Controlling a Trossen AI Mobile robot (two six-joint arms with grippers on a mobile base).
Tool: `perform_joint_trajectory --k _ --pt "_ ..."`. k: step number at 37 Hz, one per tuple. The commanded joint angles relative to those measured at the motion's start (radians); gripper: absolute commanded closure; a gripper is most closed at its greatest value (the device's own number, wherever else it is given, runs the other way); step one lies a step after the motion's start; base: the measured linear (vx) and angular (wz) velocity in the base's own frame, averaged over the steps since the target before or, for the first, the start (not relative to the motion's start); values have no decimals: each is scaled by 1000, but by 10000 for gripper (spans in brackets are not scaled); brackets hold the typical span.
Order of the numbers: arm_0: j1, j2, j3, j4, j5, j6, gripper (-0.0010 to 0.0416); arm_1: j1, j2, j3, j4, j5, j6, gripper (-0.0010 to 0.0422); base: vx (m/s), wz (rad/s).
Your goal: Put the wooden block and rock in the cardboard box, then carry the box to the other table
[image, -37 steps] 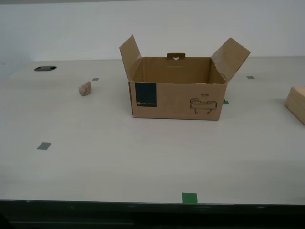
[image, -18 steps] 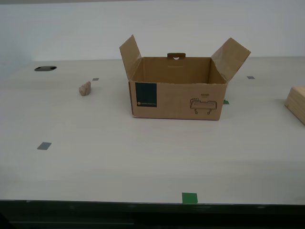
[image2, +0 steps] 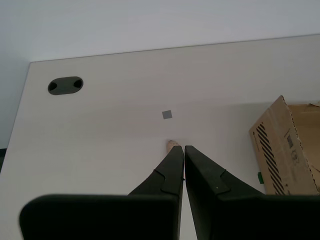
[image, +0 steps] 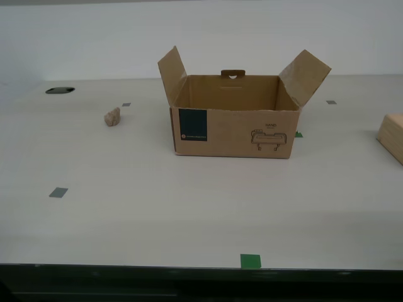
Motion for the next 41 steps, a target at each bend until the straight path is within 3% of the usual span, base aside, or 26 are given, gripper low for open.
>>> perform_joint_trajectory --k 1,14,19,25,41 --pt "0 5 12 -42 24 4 406 -19 37 20 -10 0 3 413 0 0" --pt "0 21 10 -90 28 -7 406 -33 187 102 -14 0 27 412 0 0" --pt "-1 36 -8 -81 58 -12 406 -33 237 142 -14 0 29 412 0 0" --pt "-18 71 -21 -69 73 -47 406 -34 280 181 -18 0 30 412 0 0" --pt "-148 158 -21 -5 71 -105 406 -34 278 185 -35 0 43 412 0 0"
